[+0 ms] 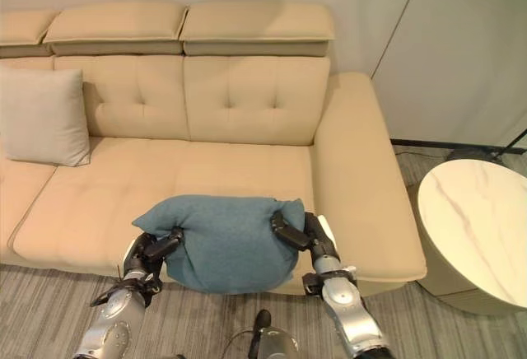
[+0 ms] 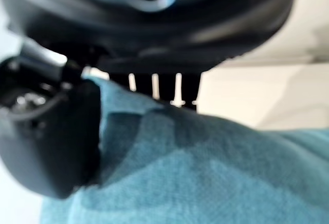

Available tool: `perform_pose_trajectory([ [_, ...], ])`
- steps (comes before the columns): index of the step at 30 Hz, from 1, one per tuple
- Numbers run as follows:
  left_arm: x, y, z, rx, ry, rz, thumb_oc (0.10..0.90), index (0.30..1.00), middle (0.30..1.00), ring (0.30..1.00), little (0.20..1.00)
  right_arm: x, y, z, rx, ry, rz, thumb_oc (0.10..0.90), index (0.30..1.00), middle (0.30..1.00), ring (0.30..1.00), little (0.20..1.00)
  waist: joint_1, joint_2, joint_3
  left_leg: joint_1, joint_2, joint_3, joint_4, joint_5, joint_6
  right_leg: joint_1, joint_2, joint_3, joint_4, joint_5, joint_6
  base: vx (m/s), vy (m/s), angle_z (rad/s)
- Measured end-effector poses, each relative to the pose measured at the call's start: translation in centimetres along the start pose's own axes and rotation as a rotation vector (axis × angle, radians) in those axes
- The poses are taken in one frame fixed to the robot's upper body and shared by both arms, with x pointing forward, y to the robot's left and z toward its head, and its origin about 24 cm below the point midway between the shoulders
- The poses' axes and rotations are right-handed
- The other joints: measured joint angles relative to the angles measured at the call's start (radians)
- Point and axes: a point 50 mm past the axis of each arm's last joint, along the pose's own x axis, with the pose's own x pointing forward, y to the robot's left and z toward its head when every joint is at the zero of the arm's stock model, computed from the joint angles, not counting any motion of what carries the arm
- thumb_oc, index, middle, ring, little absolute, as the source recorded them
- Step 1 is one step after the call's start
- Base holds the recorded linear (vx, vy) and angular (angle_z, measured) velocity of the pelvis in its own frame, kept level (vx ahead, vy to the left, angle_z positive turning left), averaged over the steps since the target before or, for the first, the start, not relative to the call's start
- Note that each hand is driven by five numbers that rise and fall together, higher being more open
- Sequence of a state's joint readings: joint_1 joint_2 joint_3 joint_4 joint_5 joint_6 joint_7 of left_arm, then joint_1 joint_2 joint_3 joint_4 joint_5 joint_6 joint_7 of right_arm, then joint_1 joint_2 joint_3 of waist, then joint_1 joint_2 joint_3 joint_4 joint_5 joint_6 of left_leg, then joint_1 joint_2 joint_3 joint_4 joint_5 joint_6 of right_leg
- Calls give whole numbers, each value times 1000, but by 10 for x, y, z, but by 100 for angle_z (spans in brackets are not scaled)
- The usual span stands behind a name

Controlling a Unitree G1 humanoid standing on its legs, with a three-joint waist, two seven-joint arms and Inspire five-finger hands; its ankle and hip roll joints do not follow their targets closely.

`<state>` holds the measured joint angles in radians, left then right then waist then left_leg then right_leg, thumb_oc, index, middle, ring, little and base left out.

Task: Pick up all the scattered cushions and arrange them neatly on the sofa.

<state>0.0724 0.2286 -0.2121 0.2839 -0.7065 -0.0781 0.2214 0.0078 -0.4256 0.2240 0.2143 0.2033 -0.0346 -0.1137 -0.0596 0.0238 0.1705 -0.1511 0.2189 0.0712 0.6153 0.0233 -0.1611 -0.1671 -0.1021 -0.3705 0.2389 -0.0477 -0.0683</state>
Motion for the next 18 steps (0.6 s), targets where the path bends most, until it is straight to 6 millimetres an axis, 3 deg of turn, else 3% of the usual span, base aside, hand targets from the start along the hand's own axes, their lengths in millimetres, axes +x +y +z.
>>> perform_pose_trajectory([
  [1, 0, 1, -2, 1, 8, 6, 400, 300, 300, 300, 300, -1, 0, -1, -8, 5, 5, 400, 300, 300, 300, 300, 3, 5, -2, -44, -11, -13, 92, -2, -3, 19, 10, 16, -8, -17, -7, 243, 59, -36],
  [2, 1, 1, -2, 3, 9, 5, 400, 300, 300, 300, 300, -1, -1, -2, -8, 10, 4, 400, 300, 300, 300, 300, -1, 5, -2, -77, -28, -13, 143, -31, 27, 37, 15, 17, -21, -23, -1, 268, 140, -23],
  [3, 1, 2, -2, 6, 11, 8, 400, 300, 300, 300, 300, -2, 0, -2, -9, 10, 7, 400, 300, 300, 300, 300, 11, 0, 0, -102, -47, 0, 137, -53, 59, 55, 24, 36, -36, -16, -10, 289, 206, -39],
  [4, 0, 3, -3, 5, 12, 13, 400, 300, 300, 300, 300, -2, 0, -2, -17, 9, 13, 400, 300, 300, 300, 300, 28, 0, 1, -106, -62, 5, 76, -66, 78, 68, 38, 54, -52, -21, -2, 311, 256, -62],
  [5, 0, 6, -2, 6, 10, 20, 400, 300, 300, 300, 300, -2, 2, -2, -19, 9, 23, 400, 300, 300, 300, 300, 43, 1, 0, -104, -69, 5, -20, -74, 90, 74, 51, 63, -59, -13, -17, 344, 288, -61],
  [6, 0, 8, -1, 3, 8, 30, 400, 300, 300, 300, 300, -2, 5, -2, -19, 9, 35, 400, 300, 300, 300, 300, 45, -1, 0, -95, -70, -14, -167, -72, 86, 84, 68, 88, -77, -24, 14, 347, 282, -47],
  [8, 1, 12, 0, 8, 4, 44, 400, 300, 300, 300, 300, -1, 5, -2, -30, 9, 44, 400, 300, 300, 300, 300, 65, -2, 3, -75, -45, -82, -430, -40, 47, 99, 98, 125, -91, -13, 15, 259, 189, -48],
  [9, 1, 14, 0, 11, 6, 47, 400, 300, 300, 300, 300, -1, 6, -2, -33, 10, 48, 400, 300, 300, 300, 300, 76, -1, 4, -75, -32, -101, -470, -30, 35, 111, 106, 127, -100, -3, 4, 195, 124, -63],
  [10, 1, 16, -2, 17, 14, 52, 400, 300, 300, 300, 300, -1, 5, -3, -51, 12, 57, 400, 300, 300, 300, 300, 88, -4, 6, -57, -10, -125, -489, -7, 9, 131, 115, 141, -115, -16, 27, 259, 198, -47],
  [12, 1, 18, -5, 44, 27, 48, 400, 300, 300, 300, 300, -2, -2, -2, -115, 9, 64, 400, 300, 300, 300, 300, 68, 15, 2, 8, 23, -86, -507, 14, 11, 196, 126, 133, -147, -13, 46, 292, 231, -2],
  [13, 2, 15, -5, 49, 24, 36, 400, 300, 300, 300, 300, -2, -6, -1, -138, 3, 60, 400, 300, 300, 300, 300, 65, 28, -1, 23, 27, -80, -516, 28, 30, 193, 130, 134, -137, -19, 53, 200, 152, 20],
  [14, 3, 13, -3, 70, 17, 17, 400, 300, 300, 300, 300, 1, -10, 5, -154, -17, 47, 400, 300, 300, 300, 300, 60, 22, 0, 44, 13, -76, -538, 63, 6, 180, 109, 141, -118, -28, 75, 167, 124, -8],
  [15, 4, 14, 0, 88, 9, 14, 400, 300, 300, 300, 300, 4, -10, 11, -169, -39, 51, 400, 300, 300, 300, 300, 61, 3, -2, 47, -18, -60, -548, 61, 21, 171, 77, 157, -119, -27, 92, 306, 220, -14],
  [18, 7, 17, 8, 137, -14, 12, 400, 300, 300, 300, 300, 12, -11, 30, -220, -111, 56, 400, 300, 300, 300, 300, 74, -12, -2, 69, -87, -18, -561, 48, 64, 177, 3, 189, -128, -25, 129, 191, 149, -12],
])
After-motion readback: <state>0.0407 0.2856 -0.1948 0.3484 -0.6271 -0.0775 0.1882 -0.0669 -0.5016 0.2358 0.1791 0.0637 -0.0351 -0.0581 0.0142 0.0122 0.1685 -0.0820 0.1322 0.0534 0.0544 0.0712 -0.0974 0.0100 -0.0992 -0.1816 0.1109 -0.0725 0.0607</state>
